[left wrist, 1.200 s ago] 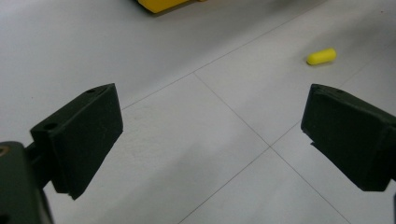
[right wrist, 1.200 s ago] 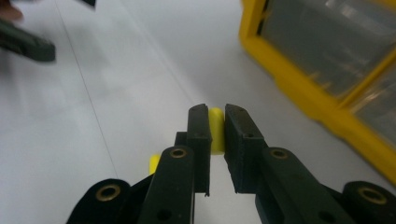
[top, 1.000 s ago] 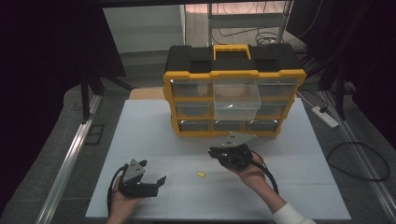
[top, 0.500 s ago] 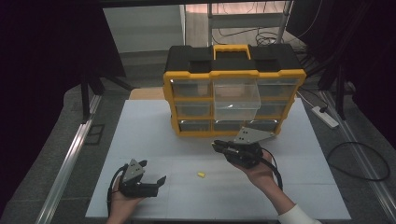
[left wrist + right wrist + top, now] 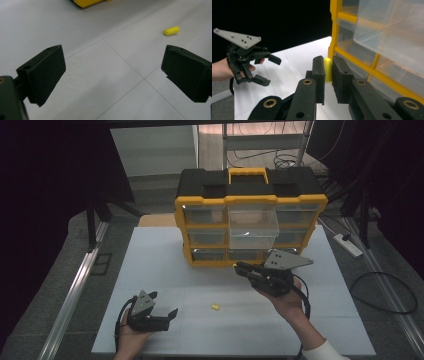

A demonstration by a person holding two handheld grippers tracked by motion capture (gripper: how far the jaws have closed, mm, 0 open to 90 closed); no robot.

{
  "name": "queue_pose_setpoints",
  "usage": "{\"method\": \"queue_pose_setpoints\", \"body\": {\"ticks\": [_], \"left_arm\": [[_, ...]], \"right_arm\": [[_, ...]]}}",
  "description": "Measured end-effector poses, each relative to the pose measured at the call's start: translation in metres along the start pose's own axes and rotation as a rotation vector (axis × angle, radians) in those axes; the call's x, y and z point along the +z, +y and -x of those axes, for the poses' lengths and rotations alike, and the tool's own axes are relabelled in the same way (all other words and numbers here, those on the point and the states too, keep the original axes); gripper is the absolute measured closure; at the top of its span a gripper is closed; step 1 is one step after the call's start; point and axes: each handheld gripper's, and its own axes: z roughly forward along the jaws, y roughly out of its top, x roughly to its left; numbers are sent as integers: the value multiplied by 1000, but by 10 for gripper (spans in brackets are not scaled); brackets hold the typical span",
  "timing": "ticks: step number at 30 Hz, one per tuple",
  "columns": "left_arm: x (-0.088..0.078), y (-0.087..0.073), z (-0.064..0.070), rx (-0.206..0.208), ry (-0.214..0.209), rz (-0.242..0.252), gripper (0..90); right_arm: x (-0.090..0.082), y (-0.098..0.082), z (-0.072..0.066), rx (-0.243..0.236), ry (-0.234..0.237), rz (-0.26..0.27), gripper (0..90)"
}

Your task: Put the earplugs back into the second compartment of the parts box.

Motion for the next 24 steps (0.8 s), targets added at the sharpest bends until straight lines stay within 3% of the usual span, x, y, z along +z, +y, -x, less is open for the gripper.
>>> {"method": "queue_pose_setpoints", "body": {"ticks": [16,24], "left_arm": [[-1,0,-1,-4,4,7,57],[-2,0,-1,-6,-1,12,57]], "right_arm": [[-29,28,-2,0,-18,103,809],[-34,57,1,-22,-30,136,809]]}}
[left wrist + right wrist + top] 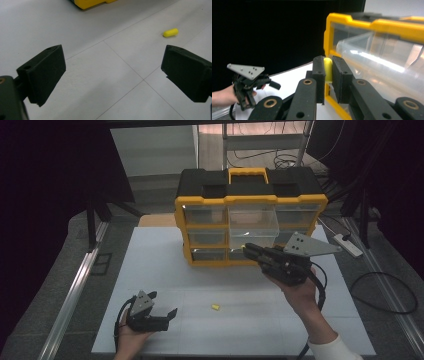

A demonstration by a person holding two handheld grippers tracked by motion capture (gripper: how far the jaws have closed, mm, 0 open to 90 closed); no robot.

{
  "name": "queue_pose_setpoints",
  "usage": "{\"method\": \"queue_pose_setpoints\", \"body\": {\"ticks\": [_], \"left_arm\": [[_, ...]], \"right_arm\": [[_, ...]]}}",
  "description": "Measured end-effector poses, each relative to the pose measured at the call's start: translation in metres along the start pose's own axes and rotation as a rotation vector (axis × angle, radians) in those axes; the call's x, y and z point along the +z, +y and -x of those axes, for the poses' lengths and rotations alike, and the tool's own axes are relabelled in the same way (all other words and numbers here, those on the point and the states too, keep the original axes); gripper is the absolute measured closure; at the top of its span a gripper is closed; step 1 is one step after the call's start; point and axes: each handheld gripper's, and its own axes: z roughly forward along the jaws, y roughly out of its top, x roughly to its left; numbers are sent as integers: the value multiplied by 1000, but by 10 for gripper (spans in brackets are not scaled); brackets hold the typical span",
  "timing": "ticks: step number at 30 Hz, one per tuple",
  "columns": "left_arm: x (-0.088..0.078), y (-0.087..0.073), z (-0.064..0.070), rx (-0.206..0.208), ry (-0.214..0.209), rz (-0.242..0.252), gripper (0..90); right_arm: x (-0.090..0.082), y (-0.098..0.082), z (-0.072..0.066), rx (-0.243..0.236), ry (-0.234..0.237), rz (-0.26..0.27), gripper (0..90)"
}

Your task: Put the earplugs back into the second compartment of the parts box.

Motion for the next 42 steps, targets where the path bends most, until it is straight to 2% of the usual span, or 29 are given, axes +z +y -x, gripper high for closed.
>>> {"method": "queue_pose_setpoints", "body": {"ticks": [9,11,14,16,17,20,28,29,31,32,34,36,39,42], "left_arm": [[-1,0,1,2,0,2,57],[-1,0,1,1,-1,2,58],[0,0,1,2,0,2,58],[0,0,1,2,0,2,58],[-1,0,1,2,0,1,58],[-1,0,0,2,1,3,58],[0,0,1,4,2,0,58],[0,0,1,5,2,0,59],[0,0,1,5,2,0,59],[0,0,1,5,2,0,58],[0,0,1,4,3,2,59],[0,-1,0,5,3,0,59],[0,-1,1,5,2,0,59],[0,0,1,5,2,-2,59]], "right_arm": [[1,31,19,21,-46,33,809],[1,33,21,21,-55,32,808],[6,41,37,13,-123,7,806],[8,42,41,20,-131,1,806],[11,41,51,46,-155,-15,805],[14,39,60,58,-186,-31,803],[15,38,67,52,-228,-42,791],[16,37,67,52,-232,-47,777],[18,35,68,55,-235,-63,605],[18,35,68,55,-235,-63,605],[18,33,65,46,-243,-53,439],[14,31,60,30,-247,-40,364],[8,29,52,24,-240,-25,315],[3,28,47,12,-228,-14,303]]}}
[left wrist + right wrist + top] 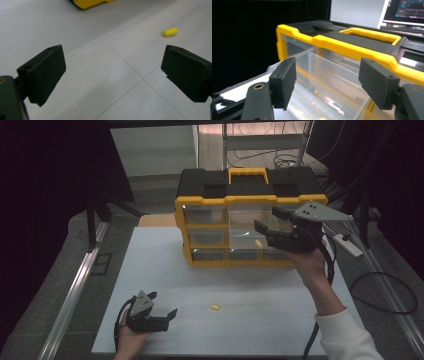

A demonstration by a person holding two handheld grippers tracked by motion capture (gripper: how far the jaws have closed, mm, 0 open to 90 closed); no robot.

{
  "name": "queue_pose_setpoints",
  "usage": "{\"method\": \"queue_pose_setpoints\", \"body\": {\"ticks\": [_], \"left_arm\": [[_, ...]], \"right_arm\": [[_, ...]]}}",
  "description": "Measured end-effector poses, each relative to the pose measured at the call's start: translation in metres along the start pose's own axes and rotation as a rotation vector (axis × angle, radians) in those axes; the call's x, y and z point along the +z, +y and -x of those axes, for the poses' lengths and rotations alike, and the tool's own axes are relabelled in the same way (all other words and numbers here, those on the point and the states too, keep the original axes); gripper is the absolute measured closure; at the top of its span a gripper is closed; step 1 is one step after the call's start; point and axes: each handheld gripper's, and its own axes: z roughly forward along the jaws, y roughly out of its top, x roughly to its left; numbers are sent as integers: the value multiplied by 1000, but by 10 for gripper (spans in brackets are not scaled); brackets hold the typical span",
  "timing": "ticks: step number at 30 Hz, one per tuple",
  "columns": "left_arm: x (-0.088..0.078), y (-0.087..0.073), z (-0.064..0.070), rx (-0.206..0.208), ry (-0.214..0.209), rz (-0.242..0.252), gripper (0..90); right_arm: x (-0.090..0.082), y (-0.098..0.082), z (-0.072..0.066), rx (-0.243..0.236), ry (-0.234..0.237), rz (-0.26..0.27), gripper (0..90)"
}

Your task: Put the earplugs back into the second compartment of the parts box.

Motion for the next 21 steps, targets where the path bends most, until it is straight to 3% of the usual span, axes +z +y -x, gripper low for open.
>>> {"method": "queue_pose_setpoints", "body": {"ticks": [3,8,13,21], "left_arm": [[0,0,0,1,-3,-2,59],[0,0,0,1,-2,-2,59],[0,0,0,2,-2,-2,59],[0,0,0,2,-2,-1,59]], "right_arm": [[-10,-2,-7,-22,32,22,292],[-27,-9,-22,-14,138,61,290],[-32,-21,-36,-24,206,31,286],[-28,-44,-52,-25,264,-19,282]]}}
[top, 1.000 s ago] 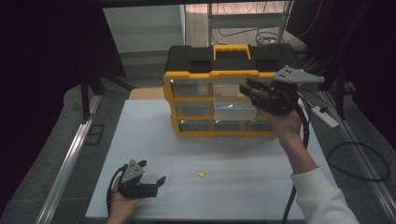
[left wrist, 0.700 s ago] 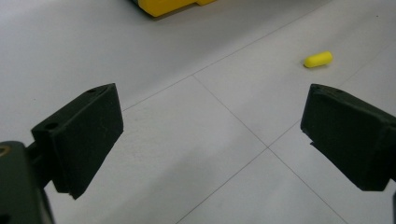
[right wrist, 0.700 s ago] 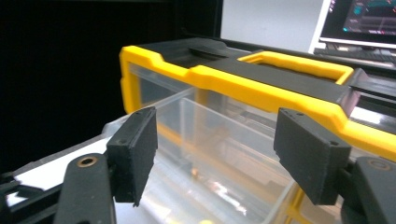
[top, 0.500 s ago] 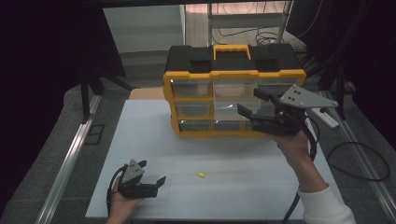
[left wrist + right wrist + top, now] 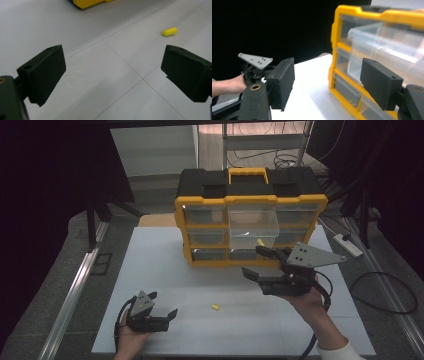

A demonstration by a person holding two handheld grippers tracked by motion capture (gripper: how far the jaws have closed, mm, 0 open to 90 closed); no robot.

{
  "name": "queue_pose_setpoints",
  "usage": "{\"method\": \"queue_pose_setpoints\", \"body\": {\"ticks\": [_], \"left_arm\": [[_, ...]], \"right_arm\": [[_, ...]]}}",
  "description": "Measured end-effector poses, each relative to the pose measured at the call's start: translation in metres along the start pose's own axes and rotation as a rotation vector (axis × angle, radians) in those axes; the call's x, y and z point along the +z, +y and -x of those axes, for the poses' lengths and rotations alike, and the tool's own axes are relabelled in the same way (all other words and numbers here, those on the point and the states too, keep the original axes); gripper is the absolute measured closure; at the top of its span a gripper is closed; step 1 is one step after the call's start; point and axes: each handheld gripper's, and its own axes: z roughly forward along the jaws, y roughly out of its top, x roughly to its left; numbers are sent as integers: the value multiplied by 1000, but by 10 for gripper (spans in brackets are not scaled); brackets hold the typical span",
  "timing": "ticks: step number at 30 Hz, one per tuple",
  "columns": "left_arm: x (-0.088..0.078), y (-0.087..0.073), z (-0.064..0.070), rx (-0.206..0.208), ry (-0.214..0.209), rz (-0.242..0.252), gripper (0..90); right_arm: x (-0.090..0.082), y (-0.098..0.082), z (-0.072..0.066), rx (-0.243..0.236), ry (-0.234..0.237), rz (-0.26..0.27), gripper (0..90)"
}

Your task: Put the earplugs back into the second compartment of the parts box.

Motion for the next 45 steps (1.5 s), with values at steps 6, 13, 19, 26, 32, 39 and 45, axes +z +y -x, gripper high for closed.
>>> {"method": "queue_pose_setpoints", "body": {"ticks": [6,13,19,26,32,39,45], "left_arm": [[0,0,0,2,0,0,59],[-1,0,1,2,1,1,59],[-1,0,1,3,2,2,61],[-1,0,1,4,3,2,61],[-1,0,1,7,4,5,61],[-1,0,1,7,0,1,61],[-1,0,1,11,2,1,61]], "right_arm": [[13,-18,-8,7,46,-52,275],[34,-36,-12,6,74,-139,269],[56,-55,-14,18,100,-235,269],[72,-71,-17,10,117,-305,269],[87,-85,-20,1,110,-375,268],[101,-100,-21,-2,109,-450,265],[115,-114,-22,-3,100,-513,264]]}}
